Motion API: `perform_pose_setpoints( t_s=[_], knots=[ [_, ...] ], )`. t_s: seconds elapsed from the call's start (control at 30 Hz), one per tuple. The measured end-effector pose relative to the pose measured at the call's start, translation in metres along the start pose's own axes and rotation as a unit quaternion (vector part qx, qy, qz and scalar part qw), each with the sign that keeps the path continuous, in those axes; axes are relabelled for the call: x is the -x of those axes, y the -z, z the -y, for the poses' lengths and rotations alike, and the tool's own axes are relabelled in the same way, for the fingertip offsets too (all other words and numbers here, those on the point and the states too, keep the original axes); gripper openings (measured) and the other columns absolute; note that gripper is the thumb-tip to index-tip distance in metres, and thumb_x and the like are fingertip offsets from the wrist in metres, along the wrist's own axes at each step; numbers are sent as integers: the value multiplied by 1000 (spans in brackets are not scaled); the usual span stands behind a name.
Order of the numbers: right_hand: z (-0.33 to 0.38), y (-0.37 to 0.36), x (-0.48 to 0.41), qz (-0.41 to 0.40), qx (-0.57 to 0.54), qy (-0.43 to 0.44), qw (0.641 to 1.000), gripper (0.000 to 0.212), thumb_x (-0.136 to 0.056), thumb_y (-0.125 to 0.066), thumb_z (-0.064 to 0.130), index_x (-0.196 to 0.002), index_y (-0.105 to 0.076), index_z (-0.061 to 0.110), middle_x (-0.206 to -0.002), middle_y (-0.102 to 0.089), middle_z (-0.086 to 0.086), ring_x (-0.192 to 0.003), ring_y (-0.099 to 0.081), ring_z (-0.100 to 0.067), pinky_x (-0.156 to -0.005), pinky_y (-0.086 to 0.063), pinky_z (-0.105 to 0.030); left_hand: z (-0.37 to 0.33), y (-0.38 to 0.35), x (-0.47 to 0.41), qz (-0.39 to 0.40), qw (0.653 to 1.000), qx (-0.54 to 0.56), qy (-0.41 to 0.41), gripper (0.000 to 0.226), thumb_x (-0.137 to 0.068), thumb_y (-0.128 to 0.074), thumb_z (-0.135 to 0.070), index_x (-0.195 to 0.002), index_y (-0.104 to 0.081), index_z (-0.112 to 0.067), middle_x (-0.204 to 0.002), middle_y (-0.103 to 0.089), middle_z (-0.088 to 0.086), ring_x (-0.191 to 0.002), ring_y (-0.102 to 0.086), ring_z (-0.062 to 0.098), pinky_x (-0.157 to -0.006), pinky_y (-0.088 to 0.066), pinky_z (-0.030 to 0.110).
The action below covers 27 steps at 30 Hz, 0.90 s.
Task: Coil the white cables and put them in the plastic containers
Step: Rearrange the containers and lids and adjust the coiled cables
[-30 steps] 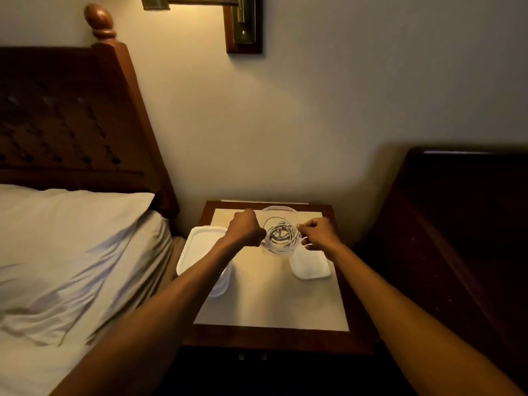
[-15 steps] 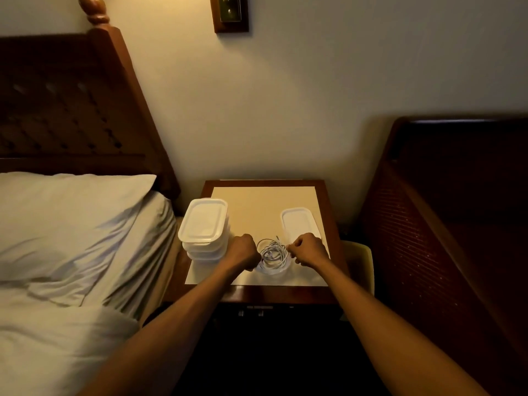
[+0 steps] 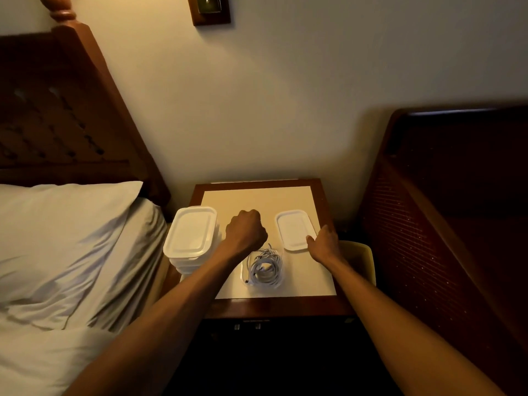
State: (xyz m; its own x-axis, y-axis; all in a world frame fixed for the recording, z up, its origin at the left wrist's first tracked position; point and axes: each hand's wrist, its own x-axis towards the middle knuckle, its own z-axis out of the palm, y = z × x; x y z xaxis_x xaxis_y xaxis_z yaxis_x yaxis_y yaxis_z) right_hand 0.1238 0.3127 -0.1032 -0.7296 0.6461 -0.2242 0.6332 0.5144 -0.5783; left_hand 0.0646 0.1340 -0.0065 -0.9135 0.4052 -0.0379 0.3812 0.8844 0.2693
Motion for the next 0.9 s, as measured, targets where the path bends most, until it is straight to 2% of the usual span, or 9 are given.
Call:
perform_pose_setpoints(
  t_s=[0.07, 0.17, 0.3, 0.43, 0.53, 0.63, 0.7, 0.77, 0.9],
  knots=[
    [-3, -7, -10, 0, 7, -13, 1000, 61, -98, -54, 31, -147, -30, 4, -151, -35, -17, -137, -38, -36, -105, -41, -44, -2, -6, -15, -7, 999, 25, -26, 17, -93, -57, -19, -103, -66, -9, -105, -68, 9, -85, -64, 26, -77, -56, 36],
    [-8, -19, -23, -10, 19, -26, 999, 54, -97, -56, 30, -141, -40, 4, -144, -43, -17, -129, -47, -36, -100, -47, -45, -3, -15, -31, 3, 996, 62, -65, 22, -94, -57, -19, -114, -67, -15, -112, -69, 6, -90, -65, 23, -78, -57, 35],
    [-11, -23, -35, -30, -4, -31, 999, 31, -93, -62, 16, -122, -54, 7, -125, -57, -14, -114, -59, -32, -89, -56, -45, -4, -28, -42, 7, 992, 96, -87, 26, -97, -57, -19, -122, -64, -15, -114, -70, 4, -93, -66, 21, -78, -55, 30],
    [-2, -2, -37, -53, -88, -32, 994, 26, -92, -61, 7, -117, -56, 7, -125, -54, -13, -117, -55, -31, -91, -53, -43, -7, -31, -47, -22, 985, 123, -121, 26, -97, -56, -17, -122, -63, -18, -117, -68, 2, -96, -63, 17, -78, -51, 26],
    [17, 28, -31, -105, -101, 46, 988, 19, -94, -58, 9, -113, -58, 11, -123, -53, -10, -113, -55, -27, -90, -52, -39, -17, -23, -50, -54, 978, 137, -145, 30, -97, -57, -21, -127, -59, -20, -124, -62, 2, -107, -58, 19, -86, -49, 30],
    [41, 58, -23, -149, -98, 144, 973, 16, -96, -57, 12, -111, -59, 16, -117, -54, -6, -104, -58, -23, -81, -56, -36, -33, -4, -51, -96, 972, 119, -177, 41, -95, -61, -26, -135, -54, -20, -139, -53, 3, -126, -47, 24, -101, -45, 38],
    [58, 77, -15, -176, -91, 209, 958, 13, -97, -54, 13, -107, -62, 16, -112, -56, -5, -98, -59, -21, -75, -54, -29, -41, 13, -50, -109, 969, 108, -193, 44, -94, -63, -26, -136, -53, -21, -141, -51, 4, -128, -44, 27, -103, -43, 40],
    [75, 95, -6, -187, -75, 253, 946, 14, -97, -53, 16, -103, -66, 15, -108, -58, -5, -93, -59, -22, -72, -46, -27, -44, 29, -45, -126, 969, 95, -191, 42, -93, -63, -24, -135, -56, -22, -137, -54, 5, -123, -48, 28, -99, -44, 41],
    [93, 114, 15, -174, -72, 331, 925, 13, -94, -56, 21, -97, -68, 19, -102, -59, -4, -90, -60, -24, -75, -52, -40, -38, 51, -24, -189, 965, 94, -157, 23, -94, -59, -25, -115, -69, -23, -113, -70, 3, -103, -63, 28, -74, -47, 32]
  ],
)
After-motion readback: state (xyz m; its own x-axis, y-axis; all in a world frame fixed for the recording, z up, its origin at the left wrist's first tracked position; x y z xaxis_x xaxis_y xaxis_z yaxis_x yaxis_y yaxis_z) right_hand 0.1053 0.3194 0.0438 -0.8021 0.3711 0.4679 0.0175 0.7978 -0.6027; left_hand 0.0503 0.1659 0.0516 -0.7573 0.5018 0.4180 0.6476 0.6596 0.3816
